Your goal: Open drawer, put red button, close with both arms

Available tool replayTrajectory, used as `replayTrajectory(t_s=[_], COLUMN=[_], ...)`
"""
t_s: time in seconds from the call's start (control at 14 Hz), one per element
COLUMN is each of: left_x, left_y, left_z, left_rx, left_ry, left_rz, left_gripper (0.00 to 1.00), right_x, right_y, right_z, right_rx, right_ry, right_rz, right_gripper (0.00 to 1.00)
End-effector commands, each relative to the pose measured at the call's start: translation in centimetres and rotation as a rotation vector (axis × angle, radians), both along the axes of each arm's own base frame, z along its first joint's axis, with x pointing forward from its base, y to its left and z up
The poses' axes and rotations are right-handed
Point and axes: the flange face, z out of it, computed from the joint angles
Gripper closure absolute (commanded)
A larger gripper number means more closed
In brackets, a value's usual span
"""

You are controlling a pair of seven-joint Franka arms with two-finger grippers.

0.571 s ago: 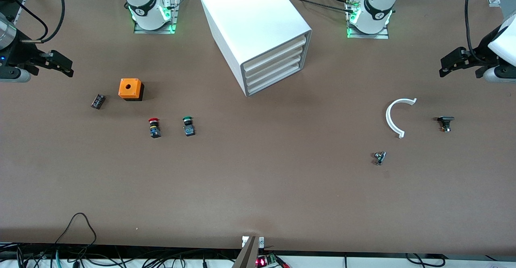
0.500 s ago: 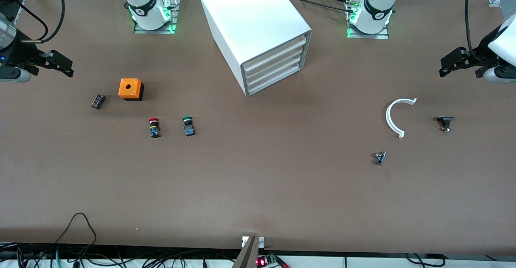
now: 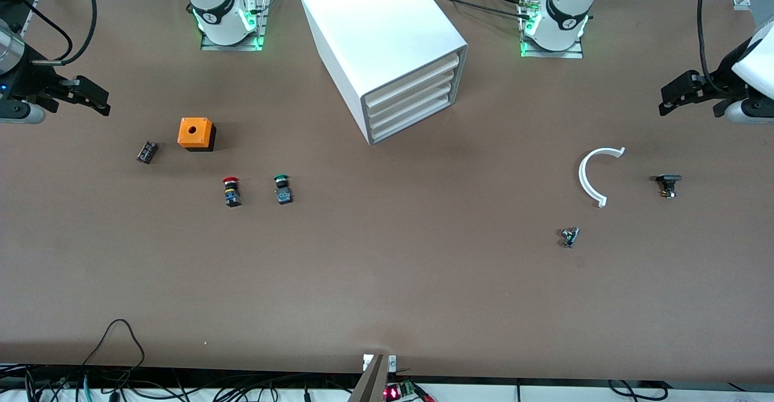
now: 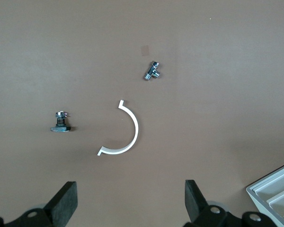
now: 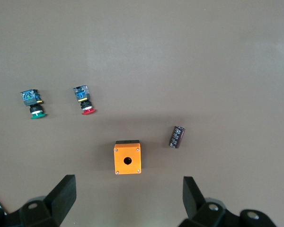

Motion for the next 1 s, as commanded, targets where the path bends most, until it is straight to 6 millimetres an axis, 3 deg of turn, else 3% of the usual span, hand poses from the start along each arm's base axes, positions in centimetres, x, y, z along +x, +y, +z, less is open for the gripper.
replayTrajectory(t_s=[0.0,0.14,0.29,0.5,0.57,0.71,0.79,0.93], left_x=[0.7,1.2,2.7,3.3,3.6,4.4,4.4,4.2], left_y=[-0.2,-0.7,-1.9,-3.4,-4.6,-7.3,-8.6,-11.6], left_z=[1.0,0.4,-1.7,-3.8,-5.7,-12.3,-14.2,-19.8], left_rx=[-0.013,-0.016,0.007,-0.009,-0.011,-0.021,-0.04,-0.188], left_ry=[-0.006,0.006,0.069,0.109,0.144,0.271,0.305,0.416], left_rz=[-0.022,-0.028,-0.045,-0.078,-0.099,-0.141,-0.161,-0.151], left_gripper=[0.0,0.0,0.0,0.0,0.0,0.0,0.0,0.0], right_x=[-0.1,-0.1,-0.1,-0.1,-0.1,0.0,0.0,0.3], right_y=[0.0,0.2,0.3,-0.1,-0.2,-0.1,-0.1,-0.1], right_z=[0.5,0.6,0.5,0.4,0.4,0.3,0.2,-0.7], right_rx=[0.014,0.012,0.012,0.017,0.017,0.017,0.017,0.017], right_ry=[-0.002,-0.005,-0.002,0.0,0.0,0.003,0.003,0.021], right_rz=[-0.004,0.002,0.004,-0.003,-0.006,-0.006,-0.004,-0.006], right_gripper=[0.0,0.0,0.0,0.0,0.0,0.0,0.0,0.0])
